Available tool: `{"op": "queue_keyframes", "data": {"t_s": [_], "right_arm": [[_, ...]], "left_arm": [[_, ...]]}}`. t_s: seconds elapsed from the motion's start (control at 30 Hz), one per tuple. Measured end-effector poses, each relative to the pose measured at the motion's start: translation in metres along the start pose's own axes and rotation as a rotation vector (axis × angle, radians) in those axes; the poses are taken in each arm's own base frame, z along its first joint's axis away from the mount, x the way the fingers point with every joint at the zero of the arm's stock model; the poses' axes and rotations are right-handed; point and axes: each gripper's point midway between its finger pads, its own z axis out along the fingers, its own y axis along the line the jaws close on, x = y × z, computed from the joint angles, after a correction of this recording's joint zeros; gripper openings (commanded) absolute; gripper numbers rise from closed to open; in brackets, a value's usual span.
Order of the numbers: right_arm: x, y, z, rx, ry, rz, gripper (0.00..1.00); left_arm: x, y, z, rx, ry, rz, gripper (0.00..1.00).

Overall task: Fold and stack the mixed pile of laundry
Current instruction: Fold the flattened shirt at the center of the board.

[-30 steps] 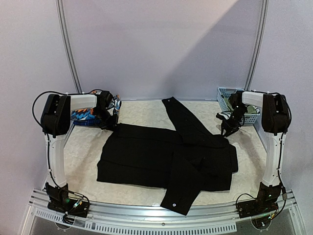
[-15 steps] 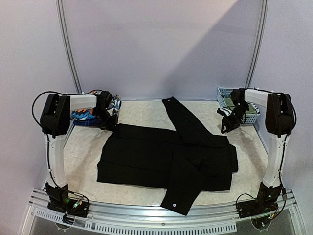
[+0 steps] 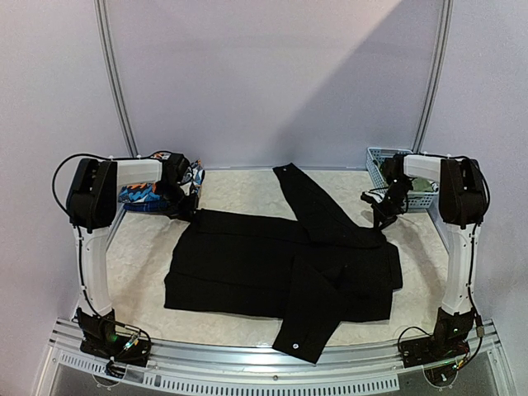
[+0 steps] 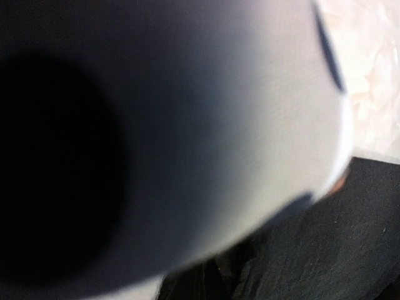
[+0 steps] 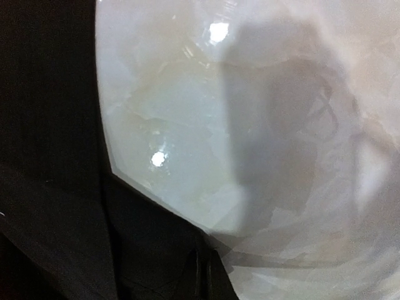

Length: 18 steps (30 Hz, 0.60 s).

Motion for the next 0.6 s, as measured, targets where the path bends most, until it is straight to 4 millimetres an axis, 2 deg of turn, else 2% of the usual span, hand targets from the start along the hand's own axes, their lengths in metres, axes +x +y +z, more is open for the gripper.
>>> {"op": "queue_keyframes", "data": {"t_s": [0.13, 0.2, 0.4, 0.5, 0.6], "right_arm": [[-0.01, -0.003, 0.0, 0.015, 0.008, -0.007, 0.0], [-0.022, -0.006, -0.001, 0.027, -0.009, -0.013, 0.0], [-0.062, -0.017, -0.004, 0.073, -0.084, -0.029, 0.01], [-0.071, -0.019, -0.004, 0.083, -0.102, -0.027, 0.15], [-0.073, -0.019, -0.004, 0.079, -0.106, -0.017, 0.28]], "left_arm": [[-0.002, 0.002, -0.001, -0.008, -0.005, -0.003, 0.0], [-0.007, 0.003, -0.005, -0.007, -0.016, -0.006, 0.0], [-0.048, -0.007, -0.024, 0.032, -0.119, -0.004, 0.0], [-0.063, -0.013, -0.026, 0.061, -0.159, -0.002, 0.02], [-0.064, -0.016, -0.023, 0.077, -0.157, -0.013, 0.19]]}}
